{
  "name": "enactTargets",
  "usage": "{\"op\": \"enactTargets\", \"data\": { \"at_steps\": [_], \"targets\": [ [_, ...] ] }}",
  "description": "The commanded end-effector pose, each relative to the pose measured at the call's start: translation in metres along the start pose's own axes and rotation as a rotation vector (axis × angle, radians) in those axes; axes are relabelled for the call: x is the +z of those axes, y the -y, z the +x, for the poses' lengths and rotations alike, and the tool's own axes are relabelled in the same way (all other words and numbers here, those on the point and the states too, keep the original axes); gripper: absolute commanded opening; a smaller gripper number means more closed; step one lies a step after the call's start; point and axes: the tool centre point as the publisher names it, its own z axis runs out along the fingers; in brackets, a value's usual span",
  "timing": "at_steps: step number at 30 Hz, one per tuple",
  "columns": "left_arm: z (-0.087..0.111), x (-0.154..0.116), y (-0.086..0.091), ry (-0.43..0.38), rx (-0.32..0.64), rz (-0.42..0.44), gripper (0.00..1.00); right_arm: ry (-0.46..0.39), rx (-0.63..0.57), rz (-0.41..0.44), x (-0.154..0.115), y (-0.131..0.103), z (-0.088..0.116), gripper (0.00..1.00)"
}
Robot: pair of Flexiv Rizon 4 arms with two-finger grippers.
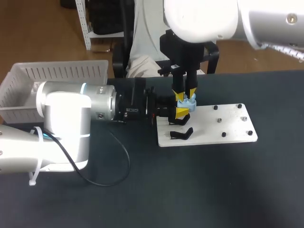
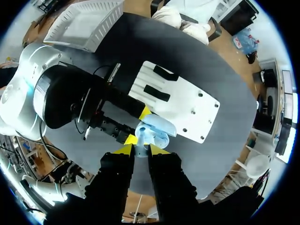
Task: Pick up each earbud case from the left stands, insert the matching earbuds, close the lid, and place the case in the box.
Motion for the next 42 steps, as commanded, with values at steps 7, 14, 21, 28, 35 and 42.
{"op": "enactTargets", "data": {
  "at_steps": [7, 14, 21, 28, 35, 42],
  "targets": [
    [0.000, 0.001, 0.002, 0.002, 0.004, -0.009, 0.00, 0.017, 0.002, 0.015, 0.003, 0.000, 0.002, 0.00],
    [0.000, 0.001, 0.002, 0.002, 0.004, -0.009, 0.00, 0.021, 0.001, 0.020, 0.004, 0.001, -0.001, 0.00],
    [0.000, 0.001, 0.002, 0.002, 0.004, -0.009, 0.00, 0.023, 0.001, 0.020, 0.003, 0.001, -0.003, 0.00],
    [0.000, 0.001, 0.002, 0.002, 0.004, -0.009, 0.00, 0.022, -0.002, 0.022, 0.004, 0.002, -0.006, 0.00],
    [0.000, 0.001, 0.002, 0.002, 0.004, -0.009, 0.00, 0.014, -0.001, 0.019, 0.006, 0.002, -0.008, 0.00],
    [0.000, 0.001, 0.002, 0.002, 0.004, -0.009, 0.00, 0.010, 0.001, 0.018, 0.008, 0.004, -0.008, 0.00]
  ]
}}
